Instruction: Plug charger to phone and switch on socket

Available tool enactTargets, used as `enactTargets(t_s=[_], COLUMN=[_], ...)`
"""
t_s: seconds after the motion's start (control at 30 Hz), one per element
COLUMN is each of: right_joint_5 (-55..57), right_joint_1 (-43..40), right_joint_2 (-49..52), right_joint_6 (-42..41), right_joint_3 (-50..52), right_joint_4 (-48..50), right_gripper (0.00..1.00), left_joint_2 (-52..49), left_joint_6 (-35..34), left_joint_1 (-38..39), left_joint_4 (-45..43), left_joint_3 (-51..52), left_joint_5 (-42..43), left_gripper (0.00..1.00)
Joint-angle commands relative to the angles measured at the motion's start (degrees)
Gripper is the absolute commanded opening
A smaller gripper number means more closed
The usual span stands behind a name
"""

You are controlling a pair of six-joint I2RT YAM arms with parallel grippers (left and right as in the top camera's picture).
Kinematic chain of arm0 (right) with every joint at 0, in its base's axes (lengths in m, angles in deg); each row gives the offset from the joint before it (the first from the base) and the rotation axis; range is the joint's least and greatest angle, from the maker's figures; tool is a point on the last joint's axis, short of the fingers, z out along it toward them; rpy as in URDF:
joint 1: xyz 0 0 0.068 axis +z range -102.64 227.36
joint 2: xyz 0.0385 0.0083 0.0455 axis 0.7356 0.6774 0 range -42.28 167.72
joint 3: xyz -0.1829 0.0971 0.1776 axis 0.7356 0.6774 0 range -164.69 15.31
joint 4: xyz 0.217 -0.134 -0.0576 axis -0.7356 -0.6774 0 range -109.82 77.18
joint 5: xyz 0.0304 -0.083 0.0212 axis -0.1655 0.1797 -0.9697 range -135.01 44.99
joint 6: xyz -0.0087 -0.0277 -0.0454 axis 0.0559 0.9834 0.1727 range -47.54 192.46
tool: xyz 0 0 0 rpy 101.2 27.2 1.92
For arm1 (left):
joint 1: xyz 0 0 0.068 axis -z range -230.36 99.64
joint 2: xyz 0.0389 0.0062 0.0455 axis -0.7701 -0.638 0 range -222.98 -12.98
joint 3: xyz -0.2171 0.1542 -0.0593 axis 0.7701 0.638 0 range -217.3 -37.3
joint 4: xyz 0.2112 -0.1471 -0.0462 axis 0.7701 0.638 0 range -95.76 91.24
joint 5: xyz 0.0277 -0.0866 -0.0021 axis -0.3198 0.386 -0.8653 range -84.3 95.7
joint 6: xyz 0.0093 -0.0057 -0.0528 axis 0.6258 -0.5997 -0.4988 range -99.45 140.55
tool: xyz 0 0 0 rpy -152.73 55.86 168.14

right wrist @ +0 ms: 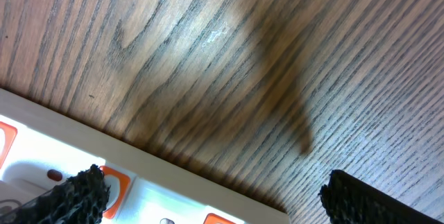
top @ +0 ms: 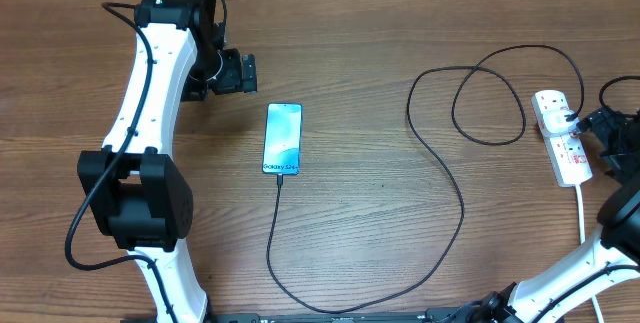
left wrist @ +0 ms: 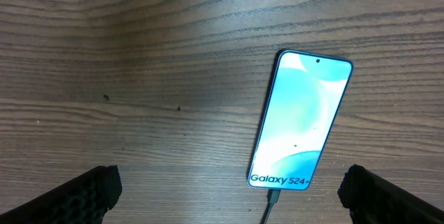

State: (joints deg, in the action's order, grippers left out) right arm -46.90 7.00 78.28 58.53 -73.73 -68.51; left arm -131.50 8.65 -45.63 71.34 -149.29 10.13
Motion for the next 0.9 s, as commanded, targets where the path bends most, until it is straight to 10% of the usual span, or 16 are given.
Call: enactTargets(t_s=[0.0,0.87], right_joint_5=[-0.76,-0.76], right_joint_1=[0.87,1.97], right_joint_2=[0.98,0.98], right_joint_6=[0.76,0.96], right_joint_3=[0.7,4.07], right_joint_4=[-1.68,-0.39], right_gripper=[1.0,1.0], left_joint_2=[0.87,0.87], left_joint_6=[-0.55,-0.55], left_joint_1=[-0.24,-0.22], left_joint_4=[-0.02,-0.02], left_joint_3=[-0.24,-0.24], left_joint_5=[-0.39,-0.37], left_gripper=[1.0,1.0])
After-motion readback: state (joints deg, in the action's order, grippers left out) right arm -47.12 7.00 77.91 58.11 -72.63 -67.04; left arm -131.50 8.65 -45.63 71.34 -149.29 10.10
